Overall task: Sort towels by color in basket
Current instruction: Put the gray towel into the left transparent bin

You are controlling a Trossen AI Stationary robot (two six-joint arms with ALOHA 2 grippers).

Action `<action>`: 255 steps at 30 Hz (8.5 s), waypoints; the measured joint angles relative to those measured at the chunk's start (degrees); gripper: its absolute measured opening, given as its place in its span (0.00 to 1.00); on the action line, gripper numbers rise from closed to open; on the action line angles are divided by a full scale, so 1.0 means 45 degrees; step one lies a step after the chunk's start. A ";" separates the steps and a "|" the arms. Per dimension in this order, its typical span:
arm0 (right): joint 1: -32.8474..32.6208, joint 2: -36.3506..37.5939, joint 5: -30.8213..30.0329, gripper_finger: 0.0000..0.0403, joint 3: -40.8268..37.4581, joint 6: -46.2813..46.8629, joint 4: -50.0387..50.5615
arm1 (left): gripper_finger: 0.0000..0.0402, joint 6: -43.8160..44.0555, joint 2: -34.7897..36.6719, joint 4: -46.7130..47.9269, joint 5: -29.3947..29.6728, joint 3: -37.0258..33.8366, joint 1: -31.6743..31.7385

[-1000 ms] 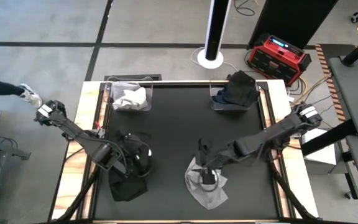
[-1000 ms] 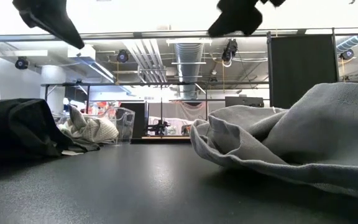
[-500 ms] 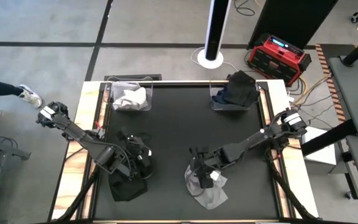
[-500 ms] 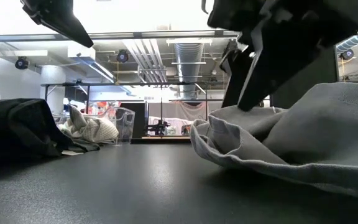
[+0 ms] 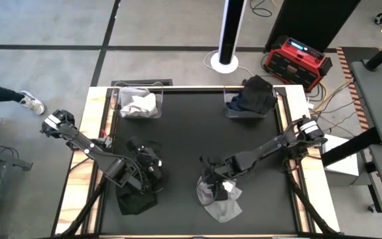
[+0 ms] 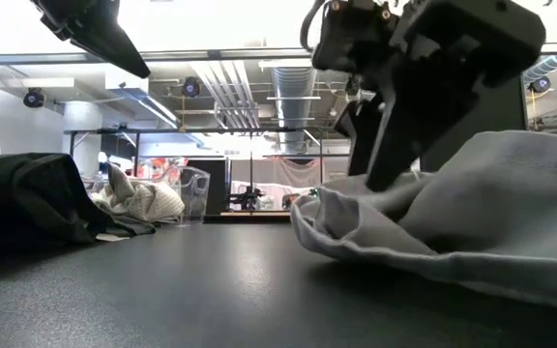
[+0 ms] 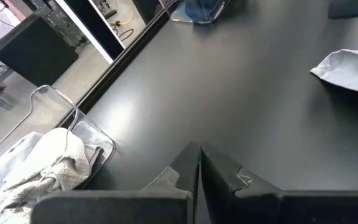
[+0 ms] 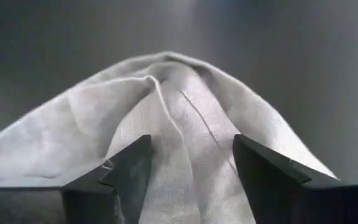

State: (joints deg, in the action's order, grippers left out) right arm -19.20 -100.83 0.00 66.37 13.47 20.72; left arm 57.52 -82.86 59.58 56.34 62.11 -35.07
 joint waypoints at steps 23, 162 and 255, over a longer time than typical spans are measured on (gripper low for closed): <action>-0.0646 0.0778 -0.1903 0.02 0.0252 -0.1149 0.0056 | 0.00 -0.2459 -0.0075 -0.2306 0.0131 -0.0005 -0.0005; -0.1268 0.2538 -1.1580 0.68 -0.0719 -0.5861 -0.5011 | 0.00 -1.3090 0.3146 -1.4530 -0.3750 -0.1020 0.2242; -0.1259 0.3369 -0.9858 0.02 0.6635 -0.1316 0.4970 | 0.56 -1.6355 -0.0804 -1.3599 0.2701 -0.1117 0.1055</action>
State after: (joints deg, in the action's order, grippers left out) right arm -24.86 -85.67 -44.36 96.23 7.55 43.09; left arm -16.08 -86.48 -1.61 68.49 57.08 -30.32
